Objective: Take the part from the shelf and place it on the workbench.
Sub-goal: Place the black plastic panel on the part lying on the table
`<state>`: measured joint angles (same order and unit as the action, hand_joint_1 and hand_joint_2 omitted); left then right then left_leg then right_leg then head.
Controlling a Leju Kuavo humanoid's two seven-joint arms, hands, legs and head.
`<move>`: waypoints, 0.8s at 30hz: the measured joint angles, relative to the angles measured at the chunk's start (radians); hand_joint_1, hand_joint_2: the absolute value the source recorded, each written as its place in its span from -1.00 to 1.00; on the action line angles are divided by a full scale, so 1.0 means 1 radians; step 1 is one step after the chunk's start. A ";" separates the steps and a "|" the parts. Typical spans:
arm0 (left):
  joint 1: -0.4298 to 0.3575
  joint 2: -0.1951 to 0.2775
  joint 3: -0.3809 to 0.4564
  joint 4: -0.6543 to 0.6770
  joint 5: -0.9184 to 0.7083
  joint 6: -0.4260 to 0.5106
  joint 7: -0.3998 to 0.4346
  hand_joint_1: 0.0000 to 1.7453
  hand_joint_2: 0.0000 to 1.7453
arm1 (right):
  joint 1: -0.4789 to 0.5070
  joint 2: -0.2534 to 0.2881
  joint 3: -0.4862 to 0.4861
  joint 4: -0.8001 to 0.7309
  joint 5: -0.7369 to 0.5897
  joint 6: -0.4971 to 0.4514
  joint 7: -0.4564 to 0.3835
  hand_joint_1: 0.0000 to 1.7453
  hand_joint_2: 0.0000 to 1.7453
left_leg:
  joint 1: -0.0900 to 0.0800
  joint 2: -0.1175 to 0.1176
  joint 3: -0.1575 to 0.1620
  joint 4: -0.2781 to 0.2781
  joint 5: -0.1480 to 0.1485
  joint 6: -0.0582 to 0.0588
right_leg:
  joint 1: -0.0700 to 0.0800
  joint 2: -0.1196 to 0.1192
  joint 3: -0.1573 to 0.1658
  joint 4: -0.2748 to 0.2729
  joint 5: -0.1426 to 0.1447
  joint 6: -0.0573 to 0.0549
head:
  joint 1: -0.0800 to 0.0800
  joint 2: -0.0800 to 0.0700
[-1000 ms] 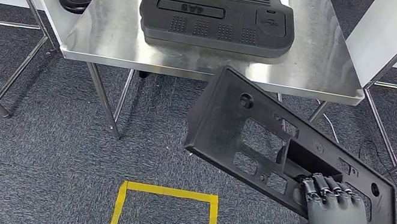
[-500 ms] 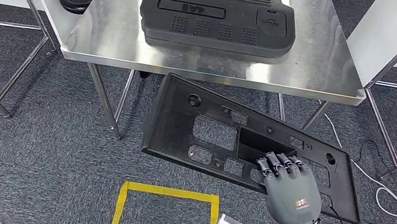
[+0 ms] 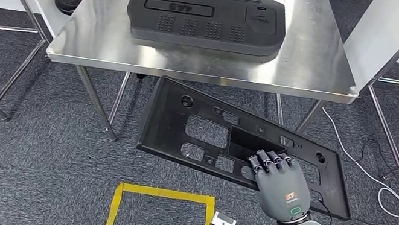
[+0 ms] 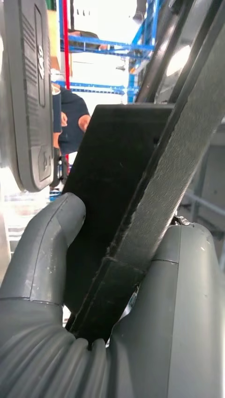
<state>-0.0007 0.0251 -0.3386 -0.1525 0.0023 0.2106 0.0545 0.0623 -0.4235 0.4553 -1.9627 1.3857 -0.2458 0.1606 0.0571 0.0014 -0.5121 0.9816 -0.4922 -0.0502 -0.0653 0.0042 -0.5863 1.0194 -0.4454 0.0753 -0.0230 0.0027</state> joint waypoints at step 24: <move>-0.015 -0.020 0.000 -0.003 -0.003 0.012 -0.061 -1.00 -1.00 | -0.271 -0.038 0.026 0.045 -0.051 0.138 0.007 1.00 1.00 | -0.057 -0.009 -0.066 0.049 0.025 0.101 | 0.054 0.005 -0.109 0.184 -0.061 -0.002 | -0.001 0.000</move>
<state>-0.0162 0.0050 -0.3390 -0.1558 -0.0006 0.2227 -0.0067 -0.2091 -0.4616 0.4813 -1.9180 1.3350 -0.1082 0.1679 -0.0002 -0.0076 -0.5783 1.0302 -0.4674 0.0510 -0.0114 0.0093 -0.6952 1.2033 -0.5068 0.0737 -0.0237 0.0027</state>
